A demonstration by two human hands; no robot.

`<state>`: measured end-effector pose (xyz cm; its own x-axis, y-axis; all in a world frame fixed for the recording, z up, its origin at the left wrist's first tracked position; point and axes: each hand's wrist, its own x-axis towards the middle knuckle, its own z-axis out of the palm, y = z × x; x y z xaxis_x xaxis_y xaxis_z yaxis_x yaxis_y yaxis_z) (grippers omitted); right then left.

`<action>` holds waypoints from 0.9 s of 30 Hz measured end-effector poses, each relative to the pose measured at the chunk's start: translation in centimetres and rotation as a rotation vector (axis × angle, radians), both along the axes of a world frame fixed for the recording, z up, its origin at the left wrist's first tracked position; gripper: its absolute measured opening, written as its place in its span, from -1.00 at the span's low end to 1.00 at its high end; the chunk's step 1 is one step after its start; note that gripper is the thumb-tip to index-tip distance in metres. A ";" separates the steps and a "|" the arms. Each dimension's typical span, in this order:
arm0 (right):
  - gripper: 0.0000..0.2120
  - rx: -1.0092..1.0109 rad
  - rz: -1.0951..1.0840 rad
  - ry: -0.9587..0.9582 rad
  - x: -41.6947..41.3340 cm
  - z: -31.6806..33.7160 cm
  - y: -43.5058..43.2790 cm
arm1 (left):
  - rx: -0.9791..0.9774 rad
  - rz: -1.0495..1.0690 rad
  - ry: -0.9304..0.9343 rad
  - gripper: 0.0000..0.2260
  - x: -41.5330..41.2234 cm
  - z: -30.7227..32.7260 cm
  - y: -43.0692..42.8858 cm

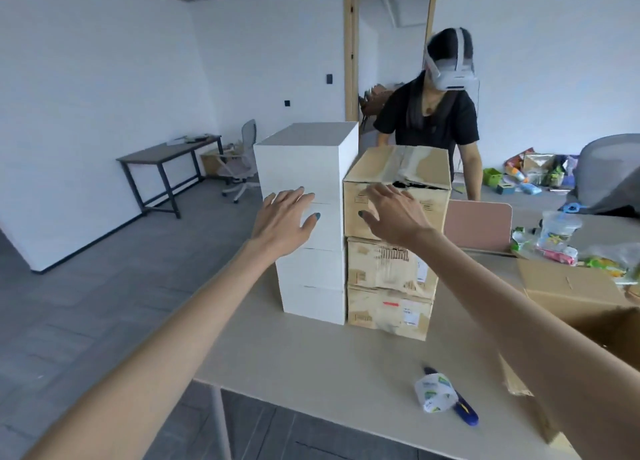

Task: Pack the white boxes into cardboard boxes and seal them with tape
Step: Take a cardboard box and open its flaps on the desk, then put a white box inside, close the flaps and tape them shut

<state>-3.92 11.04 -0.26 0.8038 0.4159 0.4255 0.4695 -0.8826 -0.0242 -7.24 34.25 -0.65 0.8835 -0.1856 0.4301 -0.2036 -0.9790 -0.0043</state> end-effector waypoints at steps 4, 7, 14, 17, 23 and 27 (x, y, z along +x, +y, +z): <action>-0.58 0.013 -0.039 -0.076 4.4 3.7 3.3 | -0.031 -0.037 -0.087 -0.56 5.4 3.5 2.9; -0.58 0.044 -0.082 -0.104 8.1 5.8 4.9 | -0.051 -0.051 -0.146 -0.58 9.4 5.5 4.6; -0.46 0.327 -0.218 0.081 15.9 7.5 6.9 | -0.197 0.122 -0.098 -0.53 17.7 8.1 8.5; -0.34 0.580 -0.235 0.364 18.6 7.2 8.0 | -0.344 0.220 0.068 -0.41 20.2 8.2 10.0; -0.55 1.309 -0.032 0.744 21.6 5.3 10.0 | -1.084 0.104 0.295 -0.43 23.0 6.8 12.2; -0.31 1.522 0.051 0.818 21.3 4.6 11.0 | -1.381 -0.080 0.370 -0.71 23.5 6.6 12.2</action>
